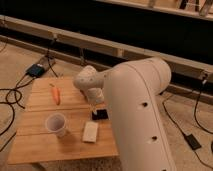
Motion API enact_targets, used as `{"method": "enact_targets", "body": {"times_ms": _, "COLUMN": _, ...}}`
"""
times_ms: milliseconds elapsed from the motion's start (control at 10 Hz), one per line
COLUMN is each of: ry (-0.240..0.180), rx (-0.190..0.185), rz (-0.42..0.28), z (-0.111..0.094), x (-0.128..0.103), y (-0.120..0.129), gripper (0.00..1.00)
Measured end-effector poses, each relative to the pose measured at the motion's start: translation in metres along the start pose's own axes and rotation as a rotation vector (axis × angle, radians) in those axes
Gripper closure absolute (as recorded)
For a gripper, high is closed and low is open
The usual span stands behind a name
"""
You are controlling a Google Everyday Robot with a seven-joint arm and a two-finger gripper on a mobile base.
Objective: Push the eraser across the table
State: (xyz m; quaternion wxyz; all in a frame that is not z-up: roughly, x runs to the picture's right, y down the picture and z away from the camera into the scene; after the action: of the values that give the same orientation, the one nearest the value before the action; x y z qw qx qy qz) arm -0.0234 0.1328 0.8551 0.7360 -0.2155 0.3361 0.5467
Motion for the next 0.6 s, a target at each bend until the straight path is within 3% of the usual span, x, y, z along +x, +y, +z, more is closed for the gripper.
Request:
{"method": "enact_targets", "body": {"times_ms": 200, "ry": -0.005, "rx": -0.037, "rz": -0.045, "z": -0.005, "x": 0.002, "y": 0.017, "gripper": 0.35}}
{"method": "enact_targets", "body": {"times_ms": 600, "ry": -0.017, "rx": -0.067, "rz": -0.096, "z": -0.011, "x": 0.002, "y": 0.031, "gripper": 0.35}}
